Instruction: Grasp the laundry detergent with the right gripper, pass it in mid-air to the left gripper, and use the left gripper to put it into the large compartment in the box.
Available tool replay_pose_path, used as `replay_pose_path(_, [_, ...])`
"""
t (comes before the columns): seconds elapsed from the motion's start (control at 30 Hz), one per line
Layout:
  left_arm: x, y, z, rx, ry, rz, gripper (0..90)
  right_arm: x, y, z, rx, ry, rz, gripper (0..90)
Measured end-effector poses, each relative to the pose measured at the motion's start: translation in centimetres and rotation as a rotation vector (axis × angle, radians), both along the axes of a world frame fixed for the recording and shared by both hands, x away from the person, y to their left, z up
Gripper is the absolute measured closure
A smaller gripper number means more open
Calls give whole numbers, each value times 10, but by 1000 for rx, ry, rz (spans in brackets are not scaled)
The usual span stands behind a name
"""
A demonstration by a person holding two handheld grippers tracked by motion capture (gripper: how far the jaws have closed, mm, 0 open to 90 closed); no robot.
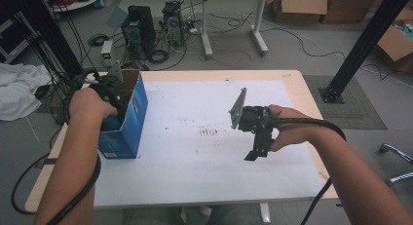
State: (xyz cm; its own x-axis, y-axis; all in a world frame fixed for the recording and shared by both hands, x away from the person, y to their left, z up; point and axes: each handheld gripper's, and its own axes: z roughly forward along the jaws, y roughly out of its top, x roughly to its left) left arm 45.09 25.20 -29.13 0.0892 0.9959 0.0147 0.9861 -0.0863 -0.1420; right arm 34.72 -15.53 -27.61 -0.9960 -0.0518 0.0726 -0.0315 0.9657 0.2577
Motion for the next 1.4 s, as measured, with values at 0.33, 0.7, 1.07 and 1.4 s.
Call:
replay_pose_path(0.33, [0, 0, -1, -8, -19, 9, 398, 0, -1, 0, 1, -1, -3, 0])
replay_pose_path(0.7, [-1, -1, 0, 0, -27, 21, 393, 0, 0, 4, 14, -4, -4, 0])
replay_pose_path(1.07, [-2, 1, 11, -20, -38, 22, 328, -1, 0, 5, 15, -4, -5, 0])
replay_pose_path(1.4, [-3, -3, 30, 8, -67, -2, 278, -2, 0, 6, 22, -7, -3, 0])
